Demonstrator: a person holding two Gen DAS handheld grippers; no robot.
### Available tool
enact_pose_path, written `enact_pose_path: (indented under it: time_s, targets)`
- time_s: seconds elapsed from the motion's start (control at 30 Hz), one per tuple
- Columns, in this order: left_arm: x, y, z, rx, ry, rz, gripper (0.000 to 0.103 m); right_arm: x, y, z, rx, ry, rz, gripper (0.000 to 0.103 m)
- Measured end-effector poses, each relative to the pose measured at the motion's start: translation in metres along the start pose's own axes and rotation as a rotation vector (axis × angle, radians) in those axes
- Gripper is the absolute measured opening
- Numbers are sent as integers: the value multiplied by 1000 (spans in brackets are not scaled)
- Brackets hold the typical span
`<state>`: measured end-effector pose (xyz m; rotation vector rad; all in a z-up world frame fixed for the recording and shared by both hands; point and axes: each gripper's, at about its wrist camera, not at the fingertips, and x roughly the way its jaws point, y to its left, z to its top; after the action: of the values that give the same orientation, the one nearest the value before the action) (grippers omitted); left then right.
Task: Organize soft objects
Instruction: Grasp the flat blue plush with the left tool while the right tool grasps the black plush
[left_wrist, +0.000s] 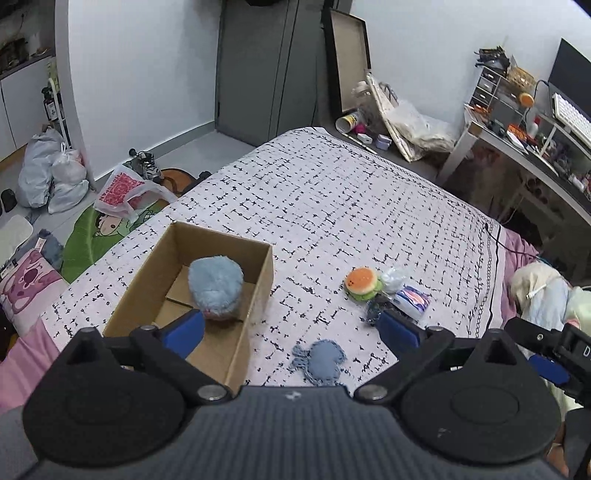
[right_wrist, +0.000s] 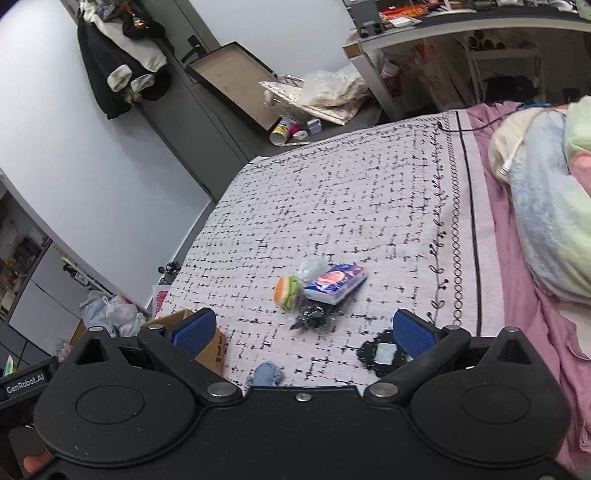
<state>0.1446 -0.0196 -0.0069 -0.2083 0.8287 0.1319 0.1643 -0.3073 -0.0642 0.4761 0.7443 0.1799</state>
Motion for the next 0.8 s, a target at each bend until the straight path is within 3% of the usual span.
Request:
enact_pose_path:
  time_s: [0.33,0.53,0.8]
  targets:
    - [8,-16,-11,8,29,16,100,1,-28,-2,56,44,-15,103]
    - [17,-17,-18,-22,35,17,100,16,-49,-7,146,83,-49,103]
    - [43,-26,-27,3,59,60,100,42,-54,-11,148,144,-71,103]
